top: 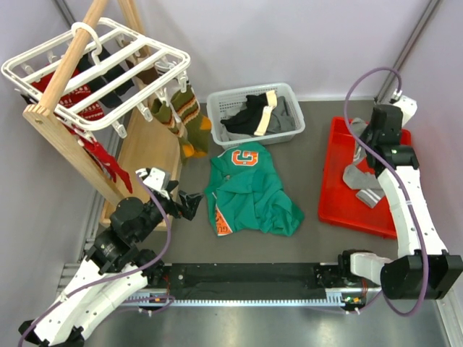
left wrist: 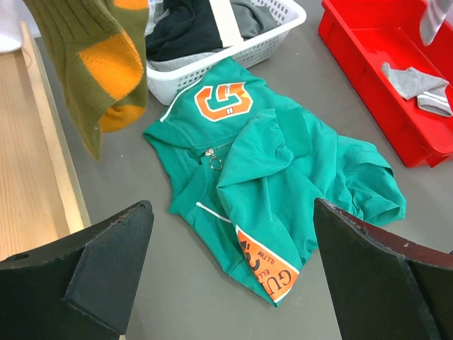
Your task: Remove the socks clipped to the hanger
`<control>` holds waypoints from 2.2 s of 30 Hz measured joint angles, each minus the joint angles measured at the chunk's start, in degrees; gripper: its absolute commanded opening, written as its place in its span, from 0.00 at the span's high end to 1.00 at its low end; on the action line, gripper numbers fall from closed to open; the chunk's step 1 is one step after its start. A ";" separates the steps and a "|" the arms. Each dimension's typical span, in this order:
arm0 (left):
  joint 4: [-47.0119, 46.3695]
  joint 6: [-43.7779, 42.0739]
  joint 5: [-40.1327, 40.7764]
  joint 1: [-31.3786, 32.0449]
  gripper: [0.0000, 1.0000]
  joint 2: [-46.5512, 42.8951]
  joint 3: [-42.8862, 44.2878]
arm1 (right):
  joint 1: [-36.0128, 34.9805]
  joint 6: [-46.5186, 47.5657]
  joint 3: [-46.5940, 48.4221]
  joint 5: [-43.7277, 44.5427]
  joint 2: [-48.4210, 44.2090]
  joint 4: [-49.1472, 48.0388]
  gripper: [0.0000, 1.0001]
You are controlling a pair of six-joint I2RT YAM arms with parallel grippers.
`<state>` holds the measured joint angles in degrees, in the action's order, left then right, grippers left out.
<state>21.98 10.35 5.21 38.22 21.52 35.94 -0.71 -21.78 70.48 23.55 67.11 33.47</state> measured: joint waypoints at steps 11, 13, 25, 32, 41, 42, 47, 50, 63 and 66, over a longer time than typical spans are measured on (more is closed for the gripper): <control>-0.57 -0.55 -0.02 0.00 0.01 0.00 -0.02 | 2.08 -0.50 -2.54 2.58 1.90 3.13 0.47; -0.57 -0.66 -0.02 0.00 0.01 -0.02 -0.02 | 2.05 -0.50 -2.23 2.32 1.64 2.99 0.46; -0.57 -1.27 0.00 0.00 0.01 -1.14 -0.09 | -7.69 -0.35 -6.71 -20.24 -3.15 -16.76 0.44; -0.66 -1.42 0.52 0.00 0.01 -1.51 -0.09 | -23.69 1.16 -2.93 -28.98 8.90 -26.47 0.43; -0.61 -1.49 2.32 0.00 0.01 -3.58 -0.11 | -40.83 2.27 13.75 -30.18 24.72 -31.74 0.42; -0.63 -1.49 2.54 0.00 0.01 -3.80 -0.11 | -42.10 2.45 14.25 -30.23 25.29 -32.54 0.41; -0.63 -1.49 3.58 0.00 0.01 -4.85 -0.11 | -49.29 5.31 16.57 -31.04 28.00 -38.38 0.36; -0.74 -1.49 4.44 0.00 0.01 -5.42 -0.11 | -52.57 6.86 20.65 -32.20 31.30 -40.06 0.35; -0.96 -1.51 6.51 0.00 0.01 -6.82 -0.26 | -55.91 11.23 31.10 -28.39 40.72 -39.23 1.00; -0.96 -1.51 6.97 0.00 0.01 -6.80 -0.28 | -56.06 10.73 31.30 -27.43 40.79 -38.29 1.00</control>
<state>21.02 8.84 12.19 38.22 14.72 35.66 -56.77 -11.05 101.78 -3.88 107.90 -4.82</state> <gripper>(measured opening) 0.987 0.023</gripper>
